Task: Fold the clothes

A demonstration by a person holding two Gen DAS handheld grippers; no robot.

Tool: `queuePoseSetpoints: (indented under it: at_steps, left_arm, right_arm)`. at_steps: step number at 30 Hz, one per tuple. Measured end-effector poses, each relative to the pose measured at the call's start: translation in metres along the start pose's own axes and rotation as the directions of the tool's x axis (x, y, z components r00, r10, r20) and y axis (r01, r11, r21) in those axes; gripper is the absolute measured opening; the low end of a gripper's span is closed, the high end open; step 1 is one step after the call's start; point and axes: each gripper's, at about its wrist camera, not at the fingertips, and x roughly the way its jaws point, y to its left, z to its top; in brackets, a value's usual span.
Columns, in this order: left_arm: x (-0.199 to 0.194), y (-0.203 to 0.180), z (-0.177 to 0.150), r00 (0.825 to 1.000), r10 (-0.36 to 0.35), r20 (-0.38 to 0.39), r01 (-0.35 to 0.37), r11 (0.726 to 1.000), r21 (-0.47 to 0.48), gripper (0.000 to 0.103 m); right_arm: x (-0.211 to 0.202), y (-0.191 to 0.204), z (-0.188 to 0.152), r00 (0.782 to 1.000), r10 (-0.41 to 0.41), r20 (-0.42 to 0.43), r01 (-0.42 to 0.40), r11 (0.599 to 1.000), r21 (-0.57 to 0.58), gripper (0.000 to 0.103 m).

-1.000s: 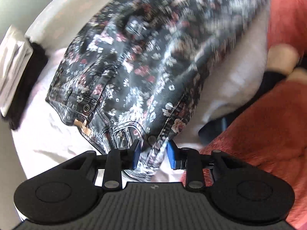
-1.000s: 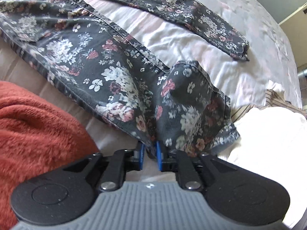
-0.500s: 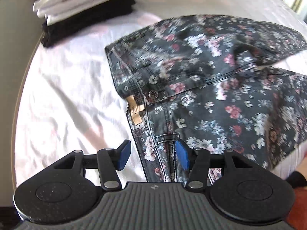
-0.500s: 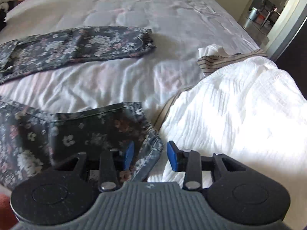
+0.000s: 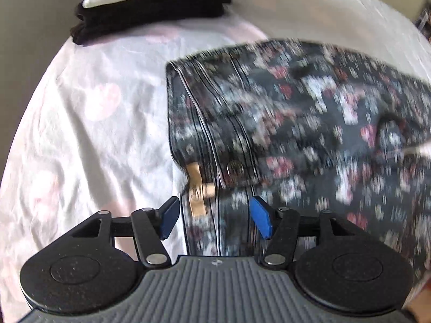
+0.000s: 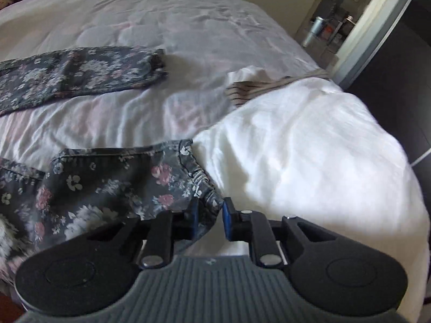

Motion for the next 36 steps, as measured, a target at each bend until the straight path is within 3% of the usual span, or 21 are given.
queuePoseSetpoints:
  at_steps: [4, 7, 9, 10, 16, 19, 24, 29, 30, 33, 35, 36]
  left_arm:
    - [0.008, 0.016, 0.019, 0.997, 0.003, 0.073, 0.008, 0.990, -0.144, 0.078]
    - [0.017, 0.025, 0.033, 0.995, 0.018, 0.098, 0.004, 0.977, -0.211, 0.079]
    - [0.024, 0.031, 0.042, 0.993, 0.028, 0.115, 0.002, 0.967, -0.256, 0.079]
    - [0.027, 0.034, 0.047, 0.992, 0.034, 0.123, 0.001, 0.961, -0.278, 0.079]
    - [0.057, 0.046, 0.067, 0.993, 0.028, 0.115, 0.015, 0.935, -0.354, 0.079]
    - [0.067, 0.048, 0.073, 0.991, 0.034, 0.131, 0.017, 0.929, -0.369, 0.079]
    - [0.083, 0.051, 0.082, 0.988, 0.034, 0.148, 0.023, 0.929, -0.369, 0.082]
    - [0.095, 0.047, 0.096, 0.987, 0.040, 0.159, 0.013, 0.948, -0.319, 0.085]
    - [0.098, 0.045, 0.099, 0.986, 0.044, 0.163, 0.009, 0.950, -0.312, 0.083]
    - [0.096, 0.036, 0.103, 0.979, 0.057, 0.196, -0.001, 0.961, -0.276, 0.058]
    - [0.093, 0.031, 0.103, 0.975, 0.061, 0.216, -0.003, 0.965, -0.260, 0.042]
    - [0.091, 0.028, 0.104, 0.972, 0.063, 0.225, -0.004, 0.968, -0.253, 0.036]
  right_arm:
    - [0.007, -0.019, -0.005, 0.996, -0.010, -0.085, 0.016, 0.997, 0.070, 0.020]
    - [0.005, -0.013, -0.002, 0.995, -0.005, -0.096, 0.010, 0.998, 0.060, 0.024]
    - [-0.003, -0.008, 0.007, 0.998, -0.027, -0.058, 0.030, 0.998, 0.056, 0.034]
    - [-0.007, -0.004, 0.014, 0.999, -0.028, -0.029, 0.029, 0.998, 0.054, 0.034]
    - [0.005, 0.026, 0.076, 0.988, 0.132, 0.086, -0.144, 0.977, 0.155, 0.036]
    - [0.034, 0.047, 0.109, 0.975, 0.187, 0.118, -0.210, 0.951, 0.227, 0.048]
    - [0.092, 0.068, 0.148, 0.971, 0.212, 0.108, -0.237, 0.902, 0.361, 0.048]
    - [0.140, 0.081, 0.167, 0.974, 0.208, 0.093, -0.227, 0.865, 0.447, 0.053]
    - [0.149, 0.082, 0.169, 0.974, 0.209, 0.084, -0.224, 0.857, 0.464, 0.054]
    - [0.169, 0.086, 0.170, 0.975, 0.213, 0.059, -0.213, 0.830, 0.515, 0.055]
    - [0.170, 0.089, 0.168, 0.976, 0.204, 0.071, -0.212, 0.836, 0.506, 0.047]
    - [0.167, 0.089, 0.168, 0.975, 0.205, 0.085, -0.220, 0.847, 0.484, 0.036]
